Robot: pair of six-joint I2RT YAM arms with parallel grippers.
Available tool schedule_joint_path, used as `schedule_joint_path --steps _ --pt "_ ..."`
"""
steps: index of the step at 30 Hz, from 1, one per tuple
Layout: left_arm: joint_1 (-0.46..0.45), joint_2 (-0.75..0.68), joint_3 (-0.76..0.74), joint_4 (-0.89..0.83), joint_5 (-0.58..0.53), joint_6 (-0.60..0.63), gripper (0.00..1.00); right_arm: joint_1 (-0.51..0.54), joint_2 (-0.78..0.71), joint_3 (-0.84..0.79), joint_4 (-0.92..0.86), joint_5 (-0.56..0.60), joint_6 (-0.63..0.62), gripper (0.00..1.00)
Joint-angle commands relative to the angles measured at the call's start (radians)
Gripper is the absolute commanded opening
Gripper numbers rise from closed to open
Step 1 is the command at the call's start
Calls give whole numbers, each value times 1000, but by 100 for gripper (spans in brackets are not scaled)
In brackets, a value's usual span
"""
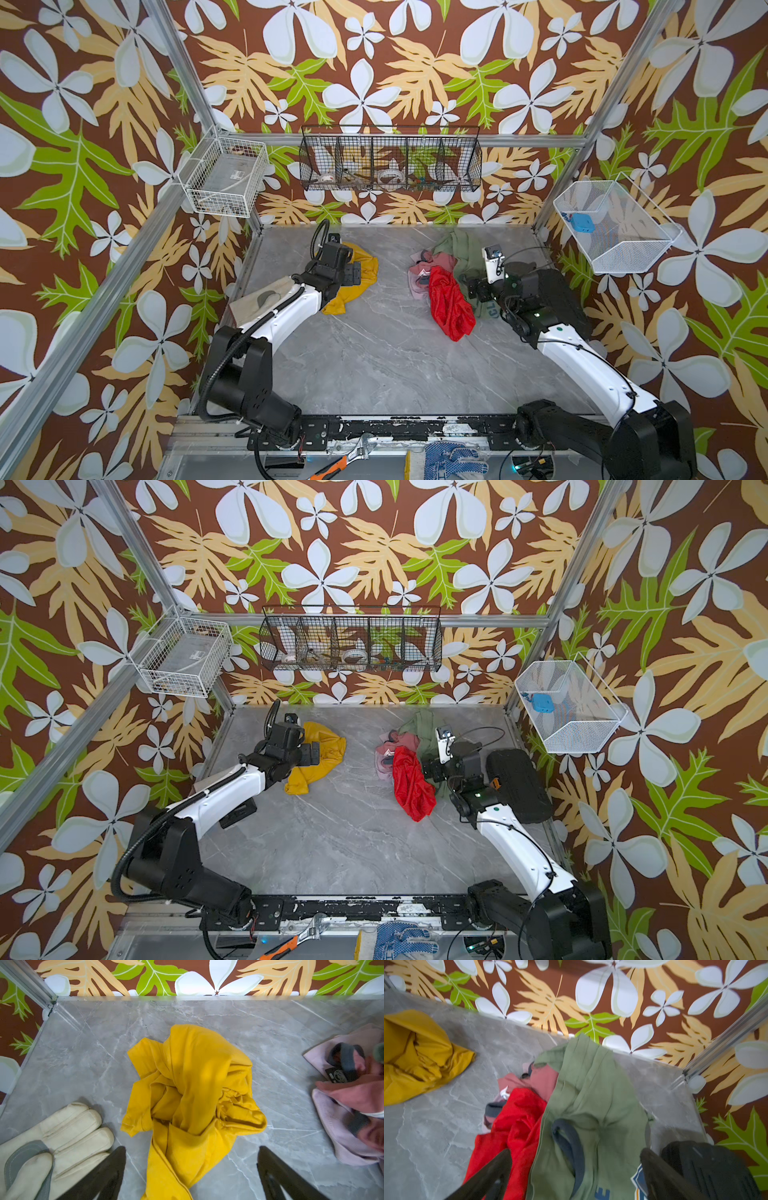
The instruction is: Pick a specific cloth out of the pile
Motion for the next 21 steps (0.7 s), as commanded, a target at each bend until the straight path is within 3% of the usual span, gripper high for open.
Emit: schedule_joint_path --steps 1,6,12,16,21 --pt "-13 -79 -59 71 -81 -63 99 -1 -60 -140 218 37 66 97" --pt "-13 -239 -178 113 -109 -136 100 -1 -179 -402 503 188 69 97" --pt "-13 -355 -282 116 -160 -192 100 -24 -199 -573 705 288 31 98" --pt "-13 -394 -302 117 -190 -190 100 -97 -102 -624 877 271 70 98" --pt "-13 -427 -329 150 -242 -150 100 -139 134 -571 1048 199 43 96"
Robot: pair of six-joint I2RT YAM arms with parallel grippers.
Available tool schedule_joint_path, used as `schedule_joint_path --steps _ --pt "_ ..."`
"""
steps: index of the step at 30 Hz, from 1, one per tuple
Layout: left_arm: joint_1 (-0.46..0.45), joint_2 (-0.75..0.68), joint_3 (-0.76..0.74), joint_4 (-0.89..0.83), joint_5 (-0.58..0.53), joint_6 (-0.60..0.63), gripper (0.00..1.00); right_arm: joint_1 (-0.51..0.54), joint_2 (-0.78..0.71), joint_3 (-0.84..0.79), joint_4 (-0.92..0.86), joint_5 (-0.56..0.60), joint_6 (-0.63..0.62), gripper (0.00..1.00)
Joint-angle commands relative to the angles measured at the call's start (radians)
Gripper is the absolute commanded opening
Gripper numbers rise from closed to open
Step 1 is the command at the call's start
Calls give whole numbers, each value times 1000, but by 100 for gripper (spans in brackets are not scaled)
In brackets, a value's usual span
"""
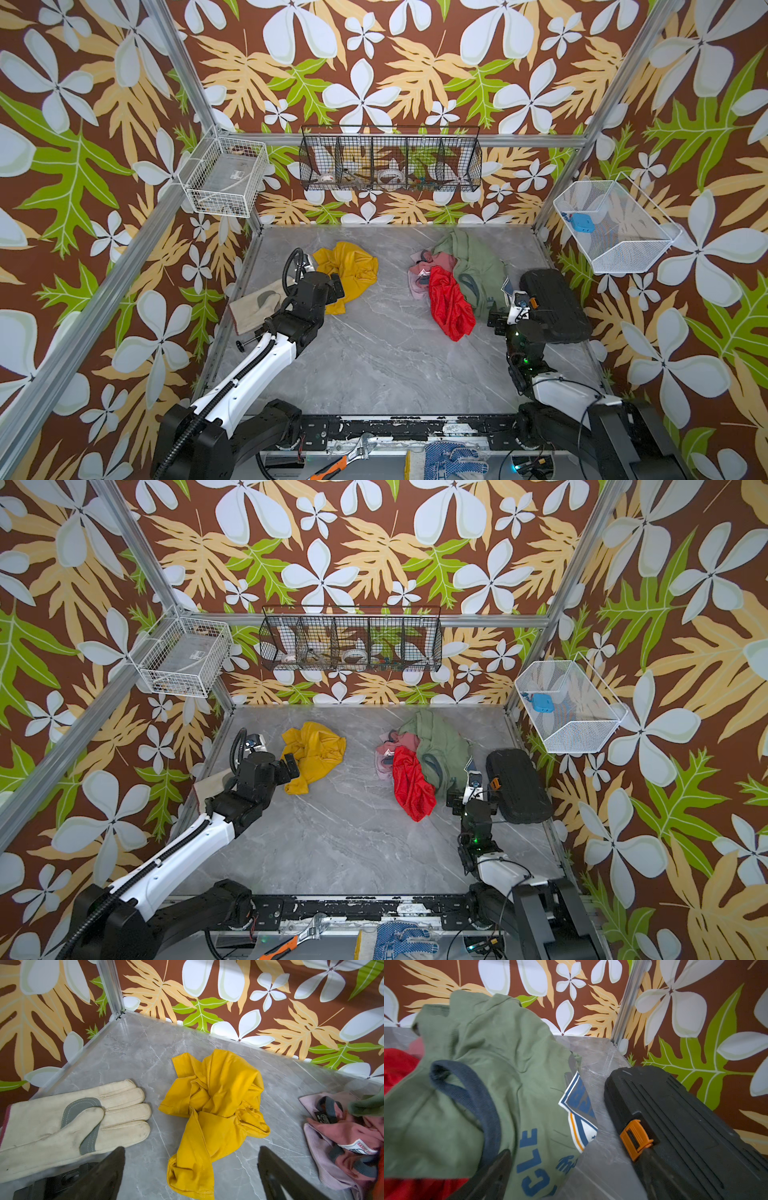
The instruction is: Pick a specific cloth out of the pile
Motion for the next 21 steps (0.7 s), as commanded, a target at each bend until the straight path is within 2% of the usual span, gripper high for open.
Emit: schedule_joint_path --steps 1,6,9,10,12,13,15,17,21 --pt "-2 -23 -21 60 -64 30 100 -5 118 40 200 -52 -21 95" --pt "-1 -102 -119 145 -160 66 100 -10 250 58 281 -64 -30 95" --pt "-1 -160 -215 254 -214 122 100 -41 283 66 285 -116 -10 95" --pt "0 -177 -257 320 -228 159 100 -43 311 71 314 -121 -17 96" --pt "0 -204 -361 471 -246 246 100 -62 293 99 231 -150 2 96" --pt "1 -216 -403 573 -254 288 100 -67 307 98 254 -157 3 99" --pt "8 -230 -485 734 -275 330 100 -70 299 104 230 -163 5 100" --pt "51 -233 -567 875 -220 337 100 -70 300 103 234 -163 4 100" --pt "149 -166 -637 1008 -118 300 100 -69 301 102 238 -163 5 99"
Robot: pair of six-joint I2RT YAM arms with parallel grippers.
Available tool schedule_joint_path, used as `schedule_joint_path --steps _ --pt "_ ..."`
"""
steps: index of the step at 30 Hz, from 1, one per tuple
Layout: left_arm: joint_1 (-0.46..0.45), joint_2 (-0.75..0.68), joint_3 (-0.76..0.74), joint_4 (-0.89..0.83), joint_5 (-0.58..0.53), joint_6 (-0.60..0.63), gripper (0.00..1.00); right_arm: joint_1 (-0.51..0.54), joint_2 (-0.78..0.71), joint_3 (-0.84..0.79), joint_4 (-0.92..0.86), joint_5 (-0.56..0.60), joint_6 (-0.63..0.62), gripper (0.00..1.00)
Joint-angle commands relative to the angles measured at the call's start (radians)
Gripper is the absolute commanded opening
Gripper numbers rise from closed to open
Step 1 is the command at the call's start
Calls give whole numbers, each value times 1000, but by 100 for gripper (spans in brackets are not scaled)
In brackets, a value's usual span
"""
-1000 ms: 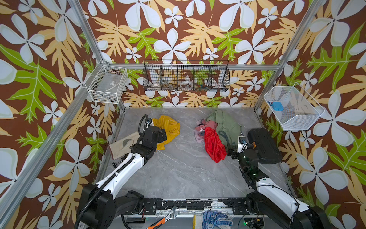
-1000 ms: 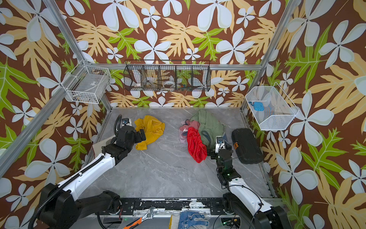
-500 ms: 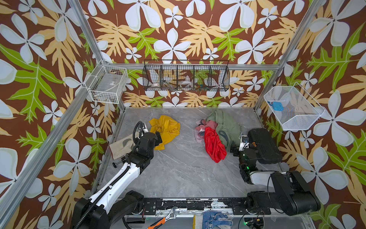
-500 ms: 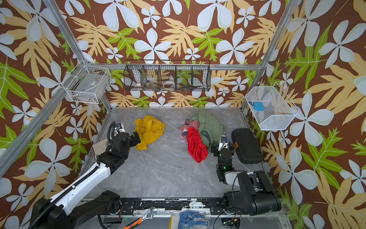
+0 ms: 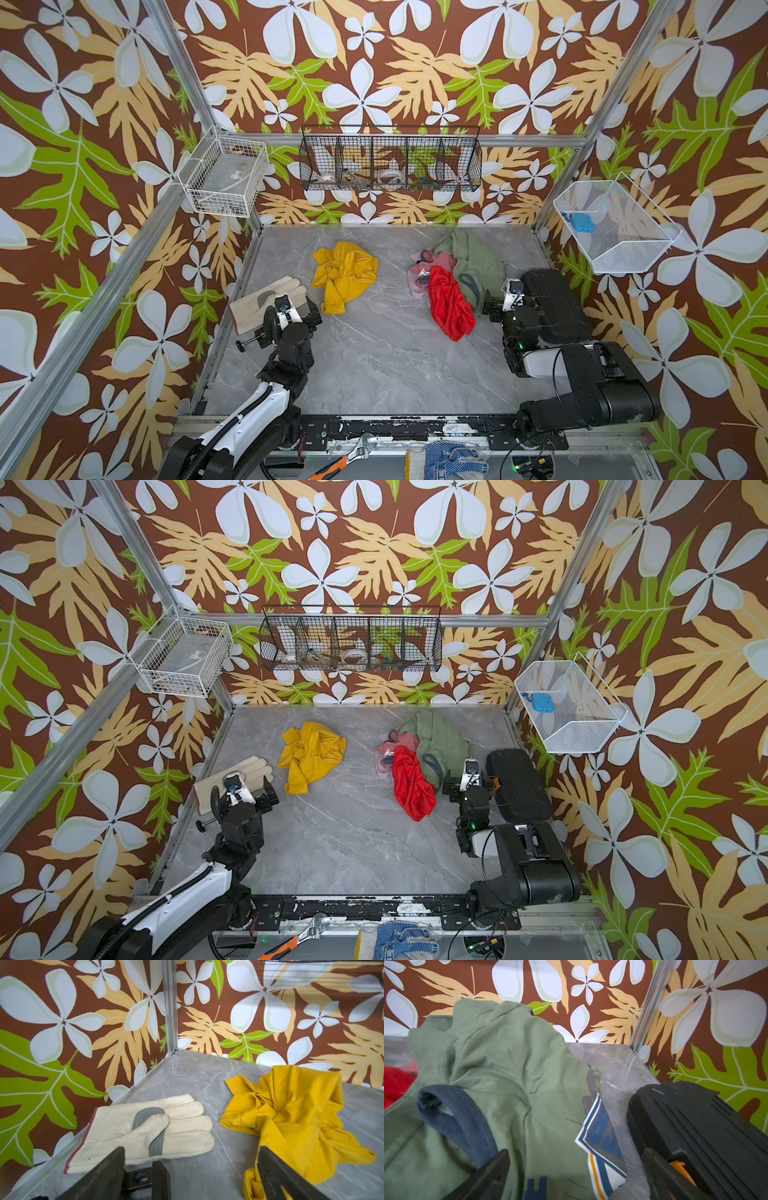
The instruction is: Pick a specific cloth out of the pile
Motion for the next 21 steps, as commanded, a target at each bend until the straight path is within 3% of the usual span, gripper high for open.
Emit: schedule_joint_path --steps 1,5,11,13,15,17,19,21 --pt "49 57 -43 298 77 24 100 -1 0 3 8 -6 8 100" --pt "120 175 -102 514 203 18 100 0 0 3 10 -8 8 99" --pt "191 418 -59 672 386 16 96 -1 -1 2 10 -7 8 100" --pt "191 502 -31 716 398 34 93 0 -1 3 10 -7 8 100" --pt "191 453 28 521 392 15 93 0 0 3 8 -8 9 100" --pt "191 490 15 606 379 24 97 -1 1 4 7 -7 10 100" --pt "191 467 30 542 380 10 100 0 1 5 7 -9 10 100" --pt "191 488 19 597 379 22 100 0 1 5 6 -8 10 100"
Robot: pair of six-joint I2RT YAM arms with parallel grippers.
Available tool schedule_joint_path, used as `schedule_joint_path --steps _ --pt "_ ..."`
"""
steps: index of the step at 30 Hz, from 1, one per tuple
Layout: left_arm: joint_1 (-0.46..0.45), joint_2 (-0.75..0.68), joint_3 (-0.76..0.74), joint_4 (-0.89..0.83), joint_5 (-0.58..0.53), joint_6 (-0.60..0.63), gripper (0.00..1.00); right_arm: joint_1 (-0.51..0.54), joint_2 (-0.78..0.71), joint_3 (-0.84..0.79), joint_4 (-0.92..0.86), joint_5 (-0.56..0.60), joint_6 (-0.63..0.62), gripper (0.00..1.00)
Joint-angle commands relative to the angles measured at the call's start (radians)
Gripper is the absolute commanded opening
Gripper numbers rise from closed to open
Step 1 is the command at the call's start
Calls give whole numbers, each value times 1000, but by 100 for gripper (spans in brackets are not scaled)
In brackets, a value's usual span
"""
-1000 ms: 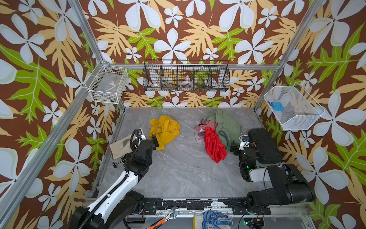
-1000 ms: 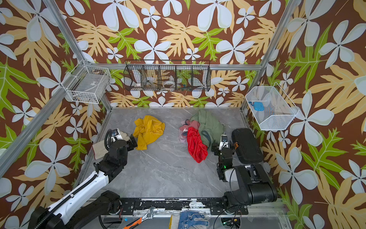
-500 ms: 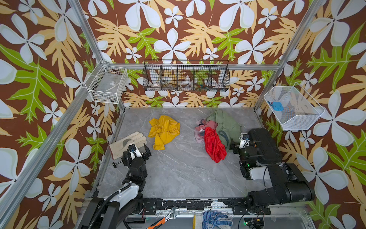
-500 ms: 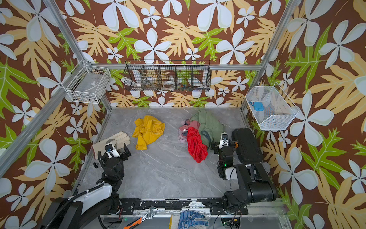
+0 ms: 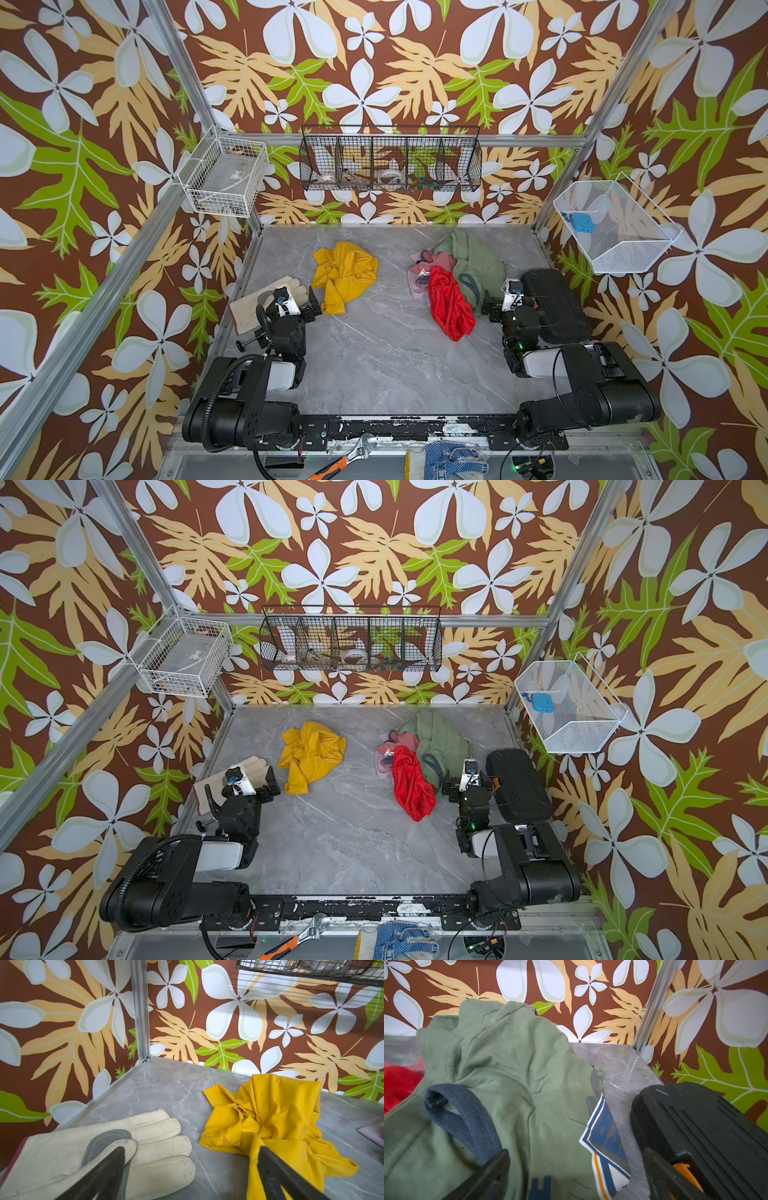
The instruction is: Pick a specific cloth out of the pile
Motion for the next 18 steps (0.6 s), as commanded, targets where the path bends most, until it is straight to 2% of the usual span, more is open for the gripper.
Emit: schedule_joint_path --steps 1,18 --pt "2 -1 6 12 9 -4 100 1 1 5 7 -3 7 99" --pt "2 3 6 23 10 -2 100 -1 2 6 5 -4 7 100"
